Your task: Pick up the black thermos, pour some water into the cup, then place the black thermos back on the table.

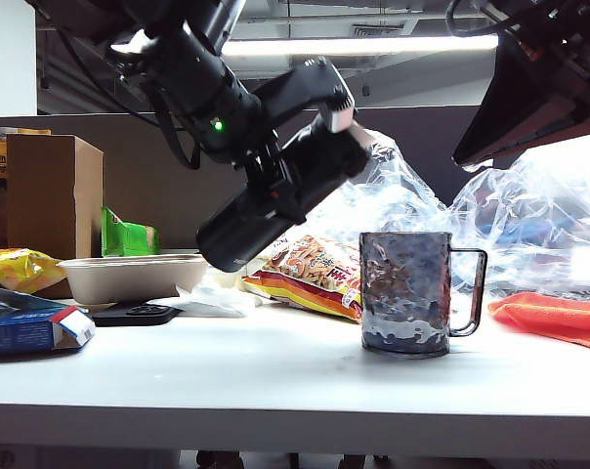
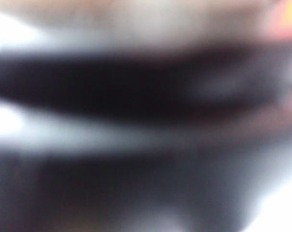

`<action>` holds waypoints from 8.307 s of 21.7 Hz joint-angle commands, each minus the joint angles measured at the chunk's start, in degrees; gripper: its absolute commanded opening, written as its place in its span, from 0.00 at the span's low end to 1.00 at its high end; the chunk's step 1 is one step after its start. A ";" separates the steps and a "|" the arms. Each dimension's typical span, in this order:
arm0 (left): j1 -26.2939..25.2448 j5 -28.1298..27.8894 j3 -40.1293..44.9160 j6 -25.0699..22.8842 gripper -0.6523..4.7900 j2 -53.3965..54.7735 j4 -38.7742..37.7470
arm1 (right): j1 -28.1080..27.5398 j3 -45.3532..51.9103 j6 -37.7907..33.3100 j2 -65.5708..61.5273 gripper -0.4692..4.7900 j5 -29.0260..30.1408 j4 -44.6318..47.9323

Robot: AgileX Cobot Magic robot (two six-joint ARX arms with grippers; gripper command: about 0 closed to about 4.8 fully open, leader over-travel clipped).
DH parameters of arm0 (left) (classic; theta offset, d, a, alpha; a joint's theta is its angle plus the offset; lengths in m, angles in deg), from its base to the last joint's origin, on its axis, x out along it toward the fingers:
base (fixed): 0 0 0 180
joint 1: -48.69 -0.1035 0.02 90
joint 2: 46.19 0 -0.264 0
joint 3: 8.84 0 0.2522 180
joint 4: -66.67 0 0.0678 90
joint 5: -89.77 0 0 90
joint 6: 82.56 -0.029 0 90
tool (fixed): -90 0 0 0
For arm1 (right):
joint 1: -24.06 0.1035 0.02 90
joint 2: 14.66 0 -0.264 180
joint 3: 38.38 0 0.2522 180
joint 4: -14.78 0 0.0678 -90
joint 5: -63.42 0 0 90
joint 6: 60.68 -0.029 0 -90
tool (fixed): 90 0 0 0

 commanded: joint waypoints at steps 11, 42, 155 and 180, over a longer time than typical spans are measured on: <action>2.69 -3.82 -2.27 -27.30 0.11 2.99 14.36 | 0.00 -0.26 0.07 0.15 0.08 0.09 -1.07; 0.39 10.71 -3.15 -54.40 0.11 6.91 32.52 | -0.39 -0.26 2.80 0.15 0.08 3.17 -4.66; -0.68 9.55 55.28 67.93 0.11 -69.77 3.04 | -0.35 20.81 -6.14 44.15 0.08 -6.25 4.28; -0.66 4.13 61.48 69.31 0.11 -69.57 -0.11 | -0.50 35.15 -6.01 54.34 0.13 -15.37 4.42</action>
